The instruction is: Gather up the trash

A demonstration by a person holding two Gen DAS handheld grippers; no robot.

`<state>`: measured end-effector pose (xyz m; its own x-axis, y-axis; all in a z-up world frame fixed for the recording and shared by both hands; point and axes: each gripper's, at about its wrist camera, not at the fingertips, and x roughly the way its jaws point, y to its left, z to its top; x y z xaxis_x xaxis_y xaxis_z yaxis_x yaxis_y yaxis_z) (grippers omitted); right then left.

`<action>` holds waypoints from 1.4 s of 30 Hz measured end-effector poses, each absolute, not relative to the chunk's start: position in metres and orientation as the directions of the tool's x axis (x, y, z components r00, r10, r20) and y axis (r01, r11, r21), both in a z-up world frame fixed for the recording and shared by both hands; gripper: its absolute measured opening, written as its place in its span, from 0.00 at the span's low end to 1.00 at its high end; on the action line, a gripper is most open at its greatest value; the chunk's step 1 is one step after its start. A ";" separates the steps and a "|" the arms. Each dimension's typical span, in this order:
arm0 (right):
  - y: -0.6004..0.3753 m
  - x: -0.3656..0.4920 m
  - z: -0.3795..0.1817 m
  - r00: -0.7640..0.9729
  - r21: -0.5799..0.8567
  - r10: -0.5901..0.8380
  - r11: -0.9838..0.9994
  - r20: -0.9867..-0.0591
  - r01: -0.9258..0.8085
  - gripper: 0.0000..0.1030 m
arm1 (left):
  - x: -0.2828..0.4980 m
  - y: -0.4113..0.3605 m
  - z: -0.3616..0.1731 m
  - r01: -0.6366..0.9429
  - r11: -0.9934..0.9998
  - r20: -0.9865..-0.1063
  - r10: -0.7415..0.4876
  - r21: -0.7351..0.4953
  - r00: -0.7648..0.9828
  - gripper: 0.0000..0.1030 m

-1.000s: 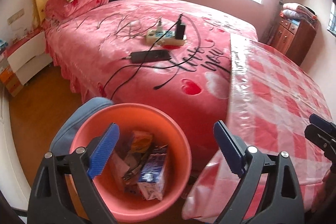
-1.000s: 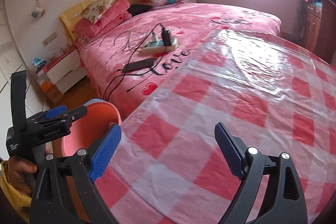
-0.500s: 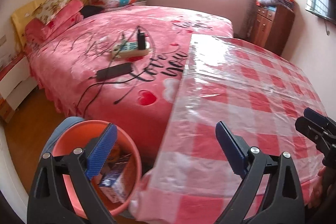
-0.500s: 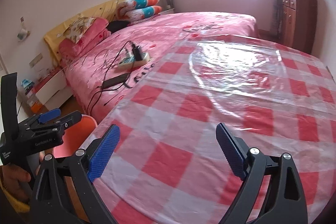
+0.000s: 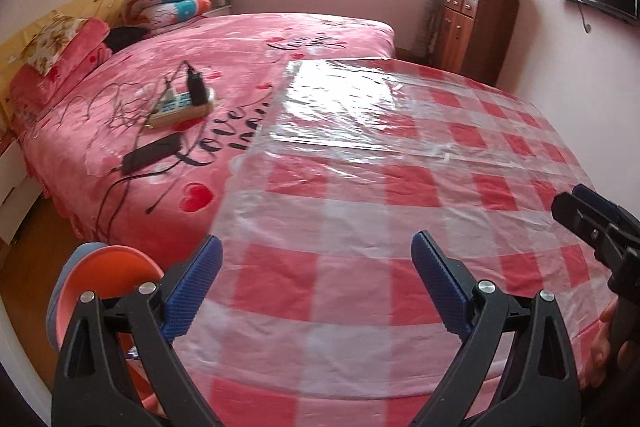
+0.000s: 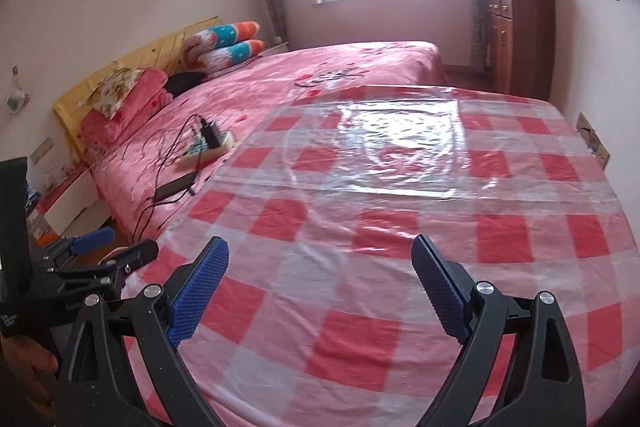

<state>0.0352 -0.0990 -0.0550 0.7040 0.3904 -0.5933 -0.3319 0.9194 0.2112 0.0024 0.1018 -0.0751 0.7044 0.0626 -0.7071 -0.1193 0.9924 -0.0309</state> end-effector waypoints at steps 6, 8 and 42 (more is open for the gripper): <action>-0.123 0.033 -0.055 0.738 0.190 0.345 0.938 -0.580 -0.290 0.89 | 0.010 0.072 -0.077 -0.069 0.997 -0.712 0.030 -0.027 0.701 0.93; -0.132 0.033 -0.055 0.747 0.193 0.336 0.942 -0.574 -0.275 0.89 | 0.012 0.063 -0.078 -0.057 0.998 -0.715 0.023 -0.023 0.698 0.93; -0.231 0.028 -0.057 0.857 0.129 0.109 0.990 -0.503 -0.051 0.91 | 0.037 -0.030 -0.072 0.058 0.997 -0.697 -0.080 -0.055 0.713 0.93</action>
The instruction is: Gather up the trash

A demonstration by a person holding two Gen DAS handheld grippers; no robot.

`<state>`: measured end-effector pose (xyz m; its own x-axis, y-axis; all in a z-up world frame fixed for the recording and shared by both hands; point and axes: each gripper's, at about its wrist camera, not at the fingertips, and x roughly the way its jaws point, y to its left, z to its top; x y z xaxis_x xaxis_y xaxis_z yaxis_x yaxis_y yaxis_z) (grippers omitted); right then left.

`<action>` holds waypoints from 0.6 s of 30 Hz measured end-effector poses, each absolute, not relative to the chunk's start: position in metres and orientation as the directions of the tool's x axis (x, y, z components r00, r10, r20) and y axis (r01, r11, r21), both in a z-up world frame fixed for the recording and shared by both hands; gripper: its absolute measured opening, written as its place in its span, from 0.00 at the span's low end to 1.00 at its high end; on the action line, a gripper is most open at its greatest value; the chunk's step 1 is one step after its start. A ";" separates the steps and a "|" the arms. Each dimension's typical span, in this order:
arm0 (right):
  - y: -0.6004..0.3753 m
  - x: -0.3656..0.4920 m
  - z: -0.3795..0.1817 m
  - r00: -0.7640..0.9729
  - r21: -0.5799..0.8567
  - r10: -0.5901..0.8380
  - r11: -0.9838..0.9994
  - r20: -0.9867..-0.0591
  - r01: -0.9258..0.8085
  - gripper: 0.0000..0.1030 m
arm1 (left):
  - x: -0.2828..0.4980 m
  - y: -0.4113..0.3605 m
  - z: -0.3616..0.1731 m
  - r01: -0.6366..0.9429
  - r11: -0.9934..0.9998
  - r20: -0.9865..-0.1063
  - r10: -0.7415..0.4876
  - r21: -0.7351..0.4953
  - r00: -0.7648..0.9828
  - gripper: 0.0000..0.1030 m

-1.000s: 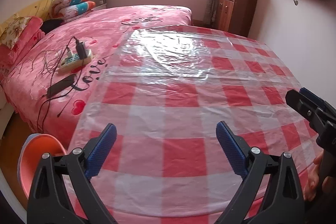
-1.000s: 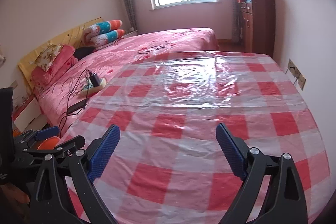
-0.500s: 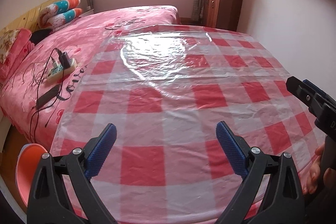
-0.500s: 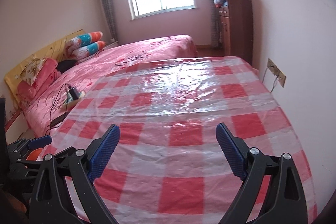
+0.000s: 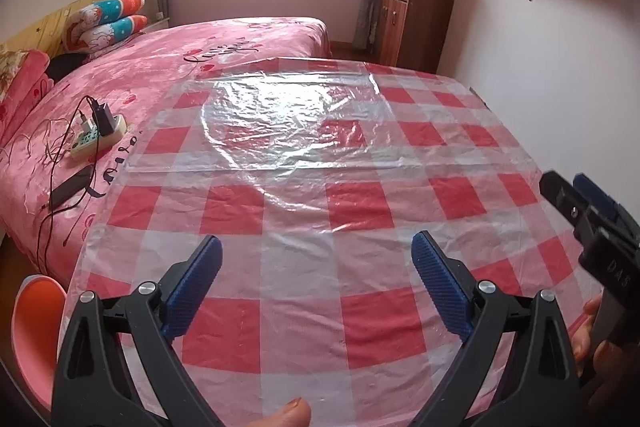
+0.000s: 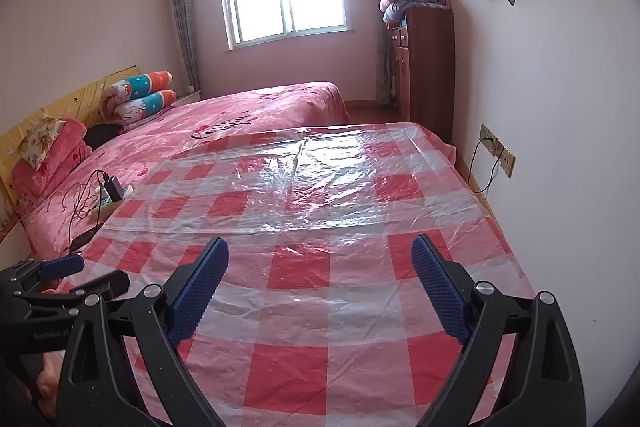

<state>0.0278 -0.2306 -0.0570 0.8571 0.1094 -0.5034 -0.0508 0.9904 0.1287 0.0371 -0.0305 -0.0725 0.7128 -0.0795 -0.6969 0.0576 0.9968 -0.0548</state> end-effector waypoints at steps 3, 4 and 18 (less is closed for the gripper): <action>-0.231 0.028 -0.058 0.858 0.128 0.110 0.990 -0.502 -0.052 0.91 | 0.040 -0.031 -0.074 0.048 0.998 -0.702 -0.064 -0.042 0.709 0.93; -0.231 0.027 -0.058 0.858 0.129 0.110 0.990 -0.502 -0.052 0.91 | 0.040 -0.031 -0.074 0.047 0.998 -0.703 -0.061 -0.040 0.709 0.93; -0.229 0.037 -0.065 0.841 0.125 0.114 0.991 -0.529 -0.055 0.91 | 0.049 -0.033 -0.085 0.042 0.998 -0.709 -0.063 -0.047 0.702 0.93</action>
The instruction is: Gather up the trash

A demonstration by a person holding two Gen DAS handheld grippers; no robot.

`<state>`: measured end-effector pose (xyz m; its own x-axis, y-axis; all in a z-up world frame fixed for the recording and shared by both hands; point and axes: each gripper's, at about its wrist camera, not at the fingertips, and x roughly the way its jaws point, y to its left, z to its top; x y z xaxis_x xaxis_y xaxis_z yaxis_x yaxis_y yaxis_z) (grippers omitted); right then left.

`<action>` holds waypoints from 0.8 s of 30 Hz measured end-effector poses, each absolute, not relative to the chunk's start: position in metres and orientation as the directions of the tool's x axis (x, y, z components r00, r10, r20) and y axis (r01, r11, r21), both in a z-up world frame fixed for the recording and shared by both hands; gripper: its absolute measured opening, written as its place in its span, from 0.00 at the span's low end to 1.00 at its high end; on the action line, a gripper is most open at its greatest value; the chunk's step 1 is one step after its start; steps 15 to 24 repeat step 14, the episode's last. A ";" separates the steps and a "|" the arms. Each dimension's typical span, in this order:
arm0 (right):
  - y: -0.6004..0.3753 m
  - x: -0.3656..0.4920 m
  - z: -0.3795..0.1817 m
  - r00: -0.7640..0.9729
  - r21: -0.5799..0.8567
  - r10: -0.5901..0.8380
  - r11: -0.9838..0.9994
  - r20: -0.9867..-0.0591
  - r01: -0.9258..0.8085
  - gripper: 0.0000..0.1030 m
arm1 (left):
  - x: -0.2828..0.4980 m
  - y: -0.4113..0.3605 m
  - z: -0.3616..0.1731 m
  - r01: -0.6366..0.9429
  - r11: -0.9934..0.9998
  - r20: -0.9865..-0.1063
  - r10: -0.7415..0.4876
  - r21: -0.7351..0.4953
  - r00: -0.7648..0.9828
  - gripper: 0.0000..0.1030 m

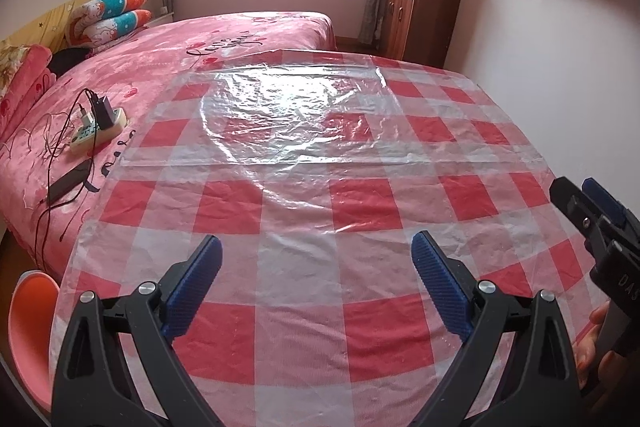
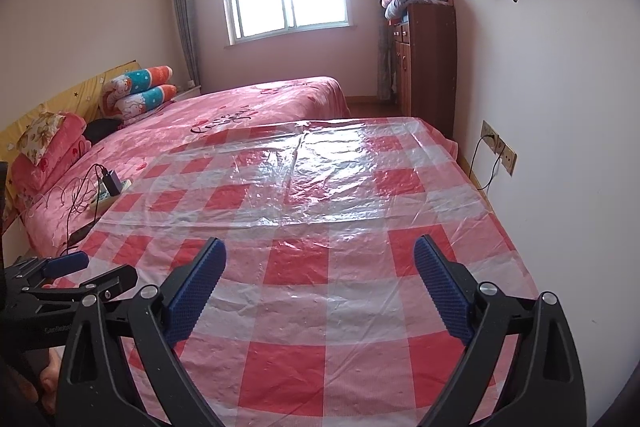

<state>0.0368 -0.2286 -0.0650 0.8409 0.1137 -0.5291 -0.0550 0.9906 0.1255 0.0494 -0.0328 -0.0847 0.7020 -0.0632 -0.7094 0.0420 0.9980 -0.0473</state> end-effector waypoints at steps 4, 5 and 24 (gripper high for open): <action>-0.229 0.046 -0.072 0.821 0.137 0.121 0.989 -0.557 -0.053 0.91 | 0.057 -0.033 -0.088 0.035 0.998 -0.709 -0.055 -0.042 0.703 0.93; -0.229 0.048 -0.073 0.815 0.141 0.124 0.989 -0.566 -0.052 0.91 | 0.060 -0.033 -0.090 0.030 0.999 -0.713 -0.050 -0.041 0.699 0.93; -0.234 0.087 -0.101 0.697 0.148 0.104 0.989 -0.710 0.003 0.92 | 0.096 -0.042 -0.118 -0.029 1.000 -0.786 0.011 -0.009 0.618 0.93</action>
